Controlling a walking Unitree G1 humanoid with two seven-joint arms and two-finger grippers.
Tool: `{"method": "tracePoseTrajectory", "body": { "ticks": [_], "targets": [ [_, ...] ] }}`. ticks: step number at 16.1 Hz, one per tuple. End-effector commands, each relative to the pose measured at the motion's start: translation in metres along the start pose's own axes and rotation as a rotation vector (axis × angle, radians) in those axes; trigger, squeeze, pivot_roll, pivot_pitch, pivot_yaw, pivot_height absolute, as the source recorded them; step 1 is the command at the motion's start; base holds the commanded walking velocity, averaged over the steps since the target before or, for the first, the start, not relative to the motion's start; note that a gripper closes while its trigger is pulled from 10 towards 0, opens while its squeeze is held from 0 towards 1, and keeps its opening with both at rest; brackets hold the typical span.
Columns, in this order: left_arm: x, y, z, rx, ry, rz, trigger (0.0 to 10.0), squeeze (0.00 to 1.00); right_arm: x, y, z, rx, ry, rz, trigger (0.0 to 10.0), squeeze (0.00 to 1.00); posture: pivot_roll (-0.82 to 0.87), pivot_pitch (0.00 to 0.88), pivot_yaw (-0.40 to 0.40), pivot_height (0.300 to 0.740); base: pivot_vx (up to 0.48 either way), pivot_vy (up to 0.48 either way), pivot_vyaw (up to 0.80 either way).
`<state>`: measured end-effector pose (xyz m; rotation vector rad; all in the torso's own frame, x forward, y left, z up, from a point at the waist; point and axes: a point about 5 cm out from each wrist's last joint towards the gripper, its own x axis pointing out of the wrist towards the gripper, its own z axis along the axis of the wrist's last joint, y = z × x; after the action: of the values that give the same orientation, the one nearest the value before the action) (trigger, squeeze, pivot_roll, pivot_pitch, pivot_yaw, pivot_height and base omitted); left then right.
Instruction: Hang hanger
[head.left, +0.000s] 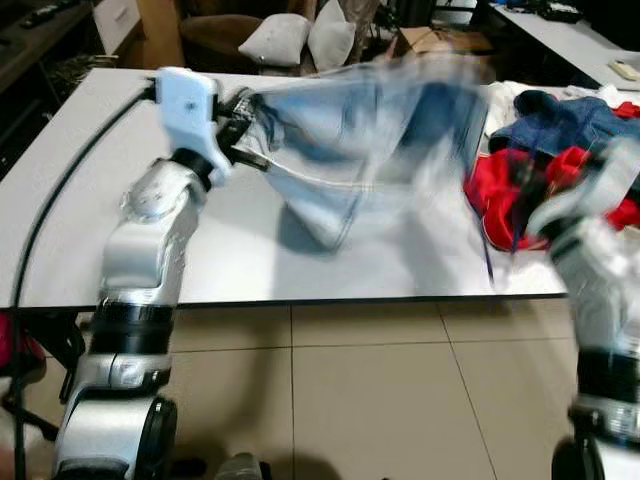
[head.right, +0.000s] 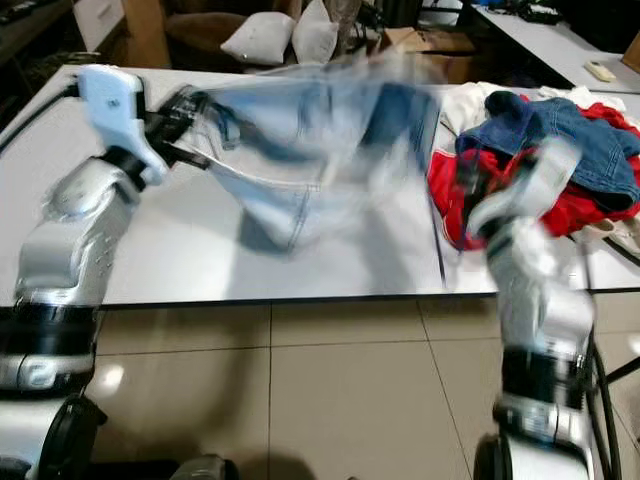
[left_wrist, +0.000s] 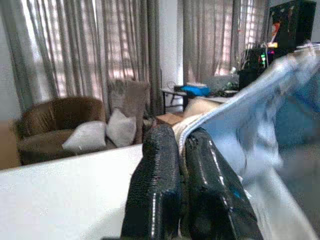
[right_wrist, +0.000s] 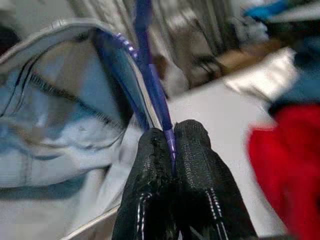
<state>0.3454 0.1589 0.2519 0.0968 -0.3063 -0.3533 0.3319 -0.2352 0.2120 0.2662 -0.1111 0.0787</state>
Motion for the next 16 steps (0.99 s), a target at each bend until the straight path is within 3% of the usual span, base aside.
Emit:
{"method": "tracePoseTrajectory", "body": {
  "ticks": [1, 2, 5, 6, 7, 8, 10, 12, 13, 14, 16],
  "targets": [
    [-0.011, -0.001, -0.003, 0.061, 0.014, 0.012, 0.0, 0.0, -0.005, -0.007, 0.003, 0.005, -0.029, -0.015, 10.0, 0.0, -0.02, 0.0, -0.063, 0.74, 0.0, 0.0, 0.0],
    [-0.034, -0.02, -0.035, 0.111, 0.14, -0.04, 0.0, 0.0, -0.011, 0.005, -0.023, -0.024, 0.071, 0.04, 10.0, 0.0, -0.02, 0.0, -0.063, 0.74, 0.0, 0.0, 0.0],
    [-0.064, -0.045, -0.067, 0.081, 0.301, -0.102, 0.0, 0.0, -0.025, 0.018, -0.06, -0.029, 0.21, 0.082, 10.0, 0.0, -0.03, 0.0, -0.071, 0.74, 0.0, 0.0, 0.0],
    [-0.067, -0.05, -0.07, 0.081, 0.317, -0.12, 0.3, 0.0, -0.029, 0.019, -0.067, -0.028, 0.233, 0.081, 10.0, 0.0, -0.03, 0.0, -0.076, 0.74, 0.0, 0.0, 0.0],
    [-0.066, -0.057, -0.068, 0.064, 0.303, -0.205, 10.0, 0.0, -0.036, 0.019, -0.076, -0.02, 0.27, 0.066, 10.0, 0.0, -0.03, 0.0, -0.073, 0.74, 0.0, 0.0, 0.0],
    [-0.065, -0.058, -0.064, 0.07, 0.285, -0.234, 10.0, 1.0, -0.039, 0.018, -0.078, -0.024, 0.277, 0.063, 10.0, 0.0, -0.03, 0.0, -0.069, 0.74, 0.0, 0.0, 0.0],
    [-0.061, -0.058, -0.054, 0.105, 0.241, -0.282, 10.0, 1.0, -0.043, 0.015, -0.078, -0.023, 0.279, 0.055, 10.0, 0.0, -0.04, 0.0, -0.062, 0.74, 0.0, 0.0, 0.0],
    [-0.057, -0.067, -0.041, 0.143, 0.202, -0.413, 10.0, 1.0, -0.05, 0.008, -0.078, -0.015, 0.288, 0.023, 10.0, 0.0, -0.05, 0.0, -0.049, 0.74, 0.0, 0.0, 0.0],
    [-0.059, -0.076, -0.041, 0.218, 0.257, -0.562, 10.0, 1.0, -0.057, 0.003, -0.08, -0.005, 0.3, -0.003, 10.0, 0.0, -0.06, 0.0, -0.04, 0.74, 0.0, 0.0, 0.0],
    [-0.062, -0.076, -0.045, 0.271, 0.309, -0.62, 10.0, 1.0, -0.063, 0.001, -0.082, 0.015, 0.317, -0.009, 10.0, 0.0, -0.06, 0.0, -0.04, 0.74, 0.0, 0.0, 0.0],
    [-0.062, -0.074, -0.039, 0.265, 0.307, -0.65, 10.0, 1.0, -0.072, -0.002, -0.09, 0.0, 0.379, -0.004, 10.0, 0.0, -0.07, 0.0, -0.029, 0.74, 0.0, 0.0, 0.0]
  ]
}}
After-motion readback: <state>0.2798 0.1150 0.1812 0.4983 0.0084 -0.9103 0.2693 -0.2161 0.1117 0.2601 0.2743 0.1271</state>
